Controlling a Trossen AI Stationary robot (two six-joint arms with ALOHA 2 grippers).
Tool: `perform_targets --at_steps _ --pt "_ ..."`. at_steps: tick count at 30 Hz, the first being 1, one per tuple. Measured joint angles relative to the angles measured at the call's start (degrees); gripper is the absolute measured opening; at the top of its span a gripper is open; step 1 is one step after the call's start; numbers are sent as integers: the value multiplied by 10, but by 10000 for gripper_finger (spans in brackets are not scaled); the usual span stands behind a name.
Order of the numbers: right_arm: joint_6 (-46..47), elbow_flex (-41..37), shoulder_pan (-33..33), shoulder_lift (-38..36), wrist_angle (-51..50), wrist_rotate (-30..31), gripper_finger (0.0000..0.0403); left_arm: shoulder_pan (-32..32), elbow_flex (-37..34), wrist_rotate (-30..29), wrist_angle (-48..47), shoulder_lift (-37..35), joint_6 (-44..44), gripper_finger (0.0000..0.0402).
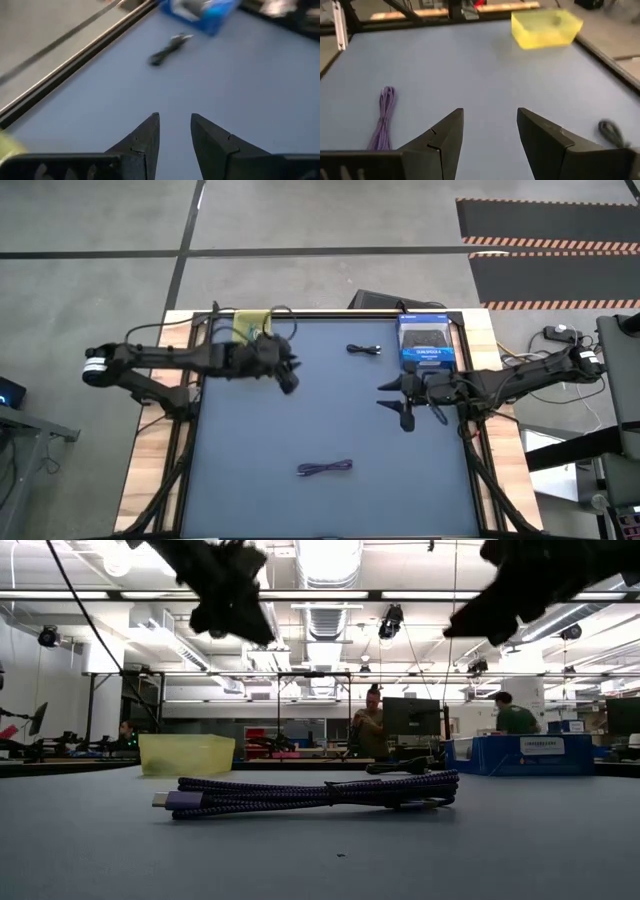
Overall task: Pick and place USB-C Cables
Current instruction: Put the black charger cable into the yellow bin
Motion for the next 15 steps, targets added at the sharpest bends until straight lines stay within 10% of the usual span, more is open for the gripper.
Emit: perform_targets --at_steps 15 --pt "79 -35 0 2 28 17 178 -214 -52 -10 282 49 239 94"
